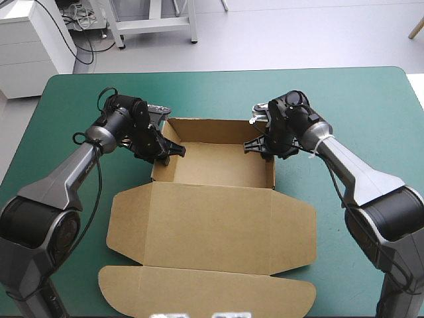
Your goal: Fold the box
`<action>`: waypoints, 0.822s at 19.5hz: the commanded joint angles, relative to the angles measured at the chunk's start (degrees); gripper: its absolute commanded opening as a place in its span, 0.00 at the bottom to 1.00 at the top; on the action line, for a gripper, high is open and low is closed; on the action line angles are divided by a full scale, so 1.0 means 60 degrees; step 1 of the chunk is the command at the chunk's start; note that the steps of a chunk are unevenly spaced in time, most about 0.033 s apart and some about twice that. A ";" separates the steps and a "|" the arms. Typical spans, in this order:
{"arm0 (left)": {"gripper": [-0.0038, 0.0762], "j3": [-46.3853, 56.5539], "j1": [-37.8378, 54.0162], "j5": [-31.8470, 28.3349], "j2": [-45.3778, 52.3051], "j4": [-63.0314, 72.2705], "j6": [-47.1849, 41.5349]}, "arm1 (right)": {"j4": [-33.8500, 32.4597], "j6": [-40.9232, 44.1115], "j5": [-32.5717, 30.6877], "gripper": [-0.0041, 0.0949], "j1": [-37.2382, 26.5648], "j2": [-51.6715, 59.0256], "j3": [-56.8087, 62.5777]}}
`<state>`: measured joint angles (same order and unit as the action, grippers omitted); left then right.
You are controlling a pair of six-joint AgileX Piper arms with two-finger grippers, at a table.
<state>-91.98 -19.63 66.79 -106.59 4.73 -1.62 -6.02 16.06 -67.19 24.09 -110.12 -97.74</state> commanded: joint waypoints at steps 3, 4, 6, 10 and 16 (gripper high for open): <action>0.84 -0.0382 0.0002 -0.0183 0.0441 0.0084 0.0637 | -0.0398 0.0302 0.0029 0.55 -0.0080 0.0502 -0.0468; 0.84 -0.0404 0.0002 -0.0183 0.0441 0.0084 0.0637 | -0.0325 0.0302 0.0029 0.55 -0.0080 0.0502 -0.0535; 0.84 -0.0846 0.0002 0.0148 0.0441 0.0084 0.0637 | -0.0045 0.0232 0.0029 0.55 -0.0080 0.0598 -0.0996; 0.84 -0.2952 0.0002 0.1054 0.0507 0.0123 0.0637 | 0.0060 -0.0065 0.0029 0.55 -0.0080 0.1230 -0.2240; 0.70 -0.5087 0.0002 0.1038 0.1462 -0.0081 0.0660 | 0.0042 -0.0877 0.0029 0.52 -0.0080 0.2430 -0.2403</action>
<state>-118.17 -19.63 71.67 -103.37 4.51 2.27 -5.08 12.74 -68.69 23.89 -99.99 -110.24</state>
